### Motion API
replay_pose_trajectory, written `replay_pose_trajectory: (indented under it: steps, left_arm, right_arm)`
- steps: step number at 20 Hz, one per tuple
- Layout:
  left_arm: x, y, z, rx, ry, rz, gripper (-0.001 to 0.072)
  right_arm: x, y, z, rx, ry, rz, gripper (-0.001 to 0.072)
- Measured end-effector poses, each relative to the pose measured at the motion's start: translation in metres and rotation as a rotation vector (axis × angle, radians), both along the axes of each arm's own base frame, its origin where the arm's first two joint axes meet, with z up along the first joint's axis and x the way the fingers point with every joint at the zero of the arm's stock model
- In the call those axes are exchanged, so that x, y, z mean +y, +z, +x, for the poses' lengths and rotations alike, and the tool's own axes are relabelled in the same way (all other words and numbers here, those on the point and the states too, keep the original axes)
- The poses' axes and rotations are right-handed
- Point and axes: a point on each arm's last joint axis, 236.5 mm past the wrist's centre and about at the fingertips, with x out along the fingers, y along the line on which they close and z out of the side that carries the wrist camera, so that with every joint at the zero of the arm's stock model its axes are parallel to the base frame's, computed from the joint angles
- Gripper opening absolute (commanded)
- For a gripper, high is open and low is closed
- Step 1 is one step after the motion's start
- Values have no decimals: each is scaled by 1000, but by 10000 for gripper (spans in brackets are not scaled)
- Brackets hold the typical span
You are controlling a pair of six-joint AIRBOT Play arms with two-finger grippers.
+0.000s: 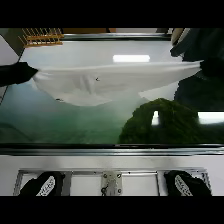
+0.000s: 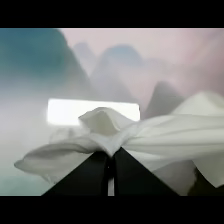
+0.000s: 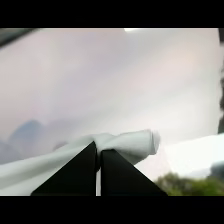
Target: Fold the clothes and pants, and hang the long-sleeved shirts on hangers.
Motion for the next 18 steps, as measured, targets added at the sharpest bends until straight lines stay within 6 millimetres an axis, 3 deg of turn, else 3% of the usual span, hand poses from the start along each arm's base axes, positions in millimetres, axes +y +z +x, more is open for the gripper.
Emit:
replay_pose_trajectory:
  steps: [2,4,7,9,11,13,16,18]
  left_arm:
    - [-13,72,-41,-190,-9,37,8]
    - [-26,129,-88,-354,-16,59,8]
    - [-38,184,-152,-532,1,62,8]
    - [-38,202,-180,-599,33,61,8]
    - [-34,208,-191,-624,76,63,8]
    - [-27,201,-185,-601,112,51,8]
    - [-19,167,-147,-479,115,-14,8]
    - [-13,128,-106,-349,96,-66,8]
  right_arm:
    - [6,68,-35,-143,2,-66,6]
    - [14,111,-70,-244,1,-104,6]
    - [25,146,-119,-337,0,-155,6]
    - [29,154,-141,-356,-5,-174,6]
    - [32,153,-153,-347,-3,-177,6]
    - [33,145,-154,-310,2,-175,5]
    - [31,114,-132,-186,23,-143,6]
    - [29,81,-105,-57,50,-110,6]
